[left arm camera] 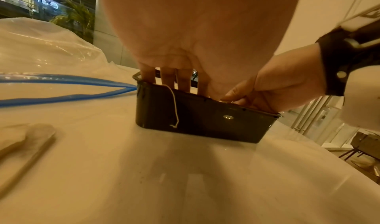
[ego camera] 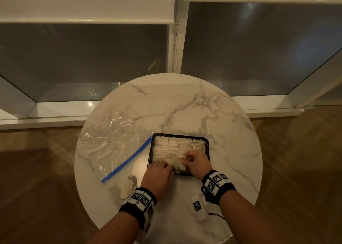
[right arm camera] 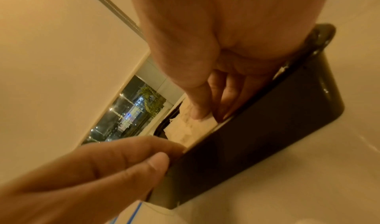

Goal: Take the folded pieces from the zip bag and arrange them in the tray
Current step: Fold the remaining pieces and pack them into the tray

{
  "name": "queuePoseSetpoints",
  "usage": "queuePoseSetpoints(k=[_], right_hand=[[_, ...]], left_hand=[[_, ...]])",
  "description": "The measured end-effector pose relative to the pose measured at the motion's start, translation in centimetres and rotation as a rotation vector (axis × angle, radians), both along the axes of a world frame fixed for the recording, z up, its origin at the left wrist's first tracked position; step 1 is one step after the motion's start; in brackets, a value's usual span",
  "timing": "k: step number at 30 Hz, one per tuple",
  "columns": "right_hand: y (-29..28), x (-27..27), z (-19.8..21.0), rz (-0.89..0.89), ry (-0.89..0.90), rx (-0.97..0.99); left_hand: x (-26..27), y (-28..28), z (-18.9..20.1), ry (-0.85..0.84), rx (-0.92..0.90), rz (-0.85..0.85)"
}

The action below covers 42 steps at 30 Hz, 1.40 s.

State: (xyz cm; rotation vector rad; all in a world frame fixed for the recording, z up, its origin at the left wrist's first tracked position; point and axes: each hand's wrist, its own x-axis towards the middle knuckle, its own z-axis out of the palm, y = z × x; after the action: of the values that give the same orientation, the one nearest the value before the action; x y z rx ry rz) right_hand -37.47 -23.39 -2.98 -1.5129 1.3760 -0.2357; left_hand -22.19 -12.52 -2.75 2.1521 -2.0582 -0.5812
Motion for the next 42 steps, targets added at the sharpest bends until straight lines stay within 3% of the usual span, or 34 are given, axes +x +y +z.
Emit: queuePoseSetpoints(k=[8, 17, 26, 29, 33, 36, 42], right_hand=[[0.2, 0.6, -0.8, 0.076, 0.122, 0.007], [0.1, 1.0, -0.6, 0.22, 0.268, -0.134], [1.6, 0.3, -0.4, 0.057, 0.193, -0.266], [2.6, 0.1, -0.1, 0.095, 0.154, -0.326], [3.5, 0.1, 0.0, 0.208, 0.109, -0.217], [3.4, 0.3, 0.2, 0.304, 0.179, -0.217], [3.2, 0.5, 0.6, 0.415, 0.245, -0.209]], left_hand=[[-0.3, -0.3, 0.1, -0.029, 0.068, -0.013], [-0.8, -0.2, -0.7, -0.037, 0.102, -0.005], [-1.0, -0.2, -0.8, -0.048, 0.111, -0.004], [-0.9, -0.3, -0.9, -0.054, 0.103, -0.013], [-0.8, -0.4, 0.0, -0.038, 0.039, -0.005], [-0.1, -0.2, 1.3, 0.027, -0.077, 0.044], [3.0, 1.9, 3.2, 0.159, -0.214, 0.283]])
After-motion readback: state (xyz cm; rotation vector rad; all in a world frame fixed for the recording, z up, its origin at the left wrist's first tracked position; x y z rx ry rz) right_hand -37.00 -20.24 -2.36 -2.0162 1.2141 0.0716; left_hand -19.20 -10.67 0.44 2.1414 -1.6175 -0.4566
